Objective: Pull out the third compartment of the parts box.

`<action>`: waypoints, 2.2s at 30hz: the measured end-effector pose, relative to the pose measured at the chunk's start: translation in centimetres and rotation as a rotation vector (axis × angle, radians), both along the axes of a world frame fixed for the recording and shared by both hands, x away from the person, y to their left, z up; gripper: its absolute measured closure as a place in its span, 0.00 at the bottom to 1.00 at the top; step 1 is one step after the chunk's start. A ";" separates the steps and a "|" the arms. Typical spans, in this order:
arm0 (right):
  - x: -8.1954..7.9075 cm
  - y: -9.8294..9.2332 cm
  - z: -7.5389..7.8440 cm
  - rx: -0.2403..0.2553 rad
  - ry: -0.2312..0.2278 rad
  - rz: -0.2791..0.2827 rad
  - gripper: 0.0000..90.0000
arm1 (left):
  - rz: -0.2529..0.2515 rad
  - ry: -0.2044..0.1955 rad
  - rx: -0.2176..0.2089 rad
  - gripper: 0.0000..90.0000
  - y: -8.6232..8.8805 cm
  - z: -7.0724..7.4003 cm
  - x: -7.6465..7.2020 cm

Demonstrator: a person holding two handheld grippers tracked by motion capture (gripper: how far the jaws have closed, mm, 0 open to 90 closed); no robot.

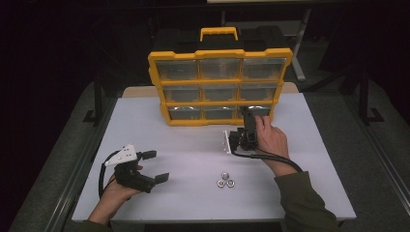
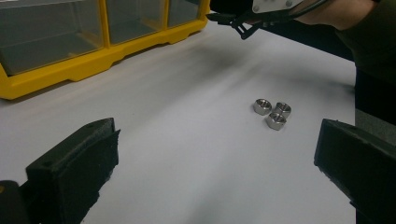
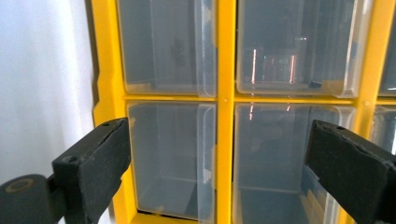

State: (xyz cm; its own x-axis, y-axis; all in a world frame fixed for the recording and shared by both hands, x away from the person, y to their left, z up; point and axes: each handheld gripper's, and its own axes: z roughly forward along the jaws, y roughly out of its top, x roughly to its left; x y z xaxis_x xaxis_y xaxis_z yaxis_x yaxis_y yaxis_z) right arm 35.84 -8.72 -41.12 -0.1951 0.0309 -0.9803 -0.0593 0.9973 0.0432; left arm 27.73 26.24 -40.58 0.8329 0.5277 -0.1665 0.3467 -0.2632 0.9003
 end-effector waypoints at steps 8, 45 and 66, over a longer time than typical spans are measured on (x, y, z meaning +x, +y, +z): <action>0.2 -0.4 0.7 0.010 -0.013 -0.012 0.07 | 0.005 0.004 -0.011 0.00 0.0 0.0 0.0; 0.8 -1.7 4.9 0.021 -0.115 -0.062 0.08 | 0.012 0.015 -0.023 0.00 -0.2 -0.1 -0.1; 1.5 -2.3 7.0 0.027 -0.181 -0.089 0.14 | 0.008 0.013 -0.020 0.00 -0.2 -0.1 -0.1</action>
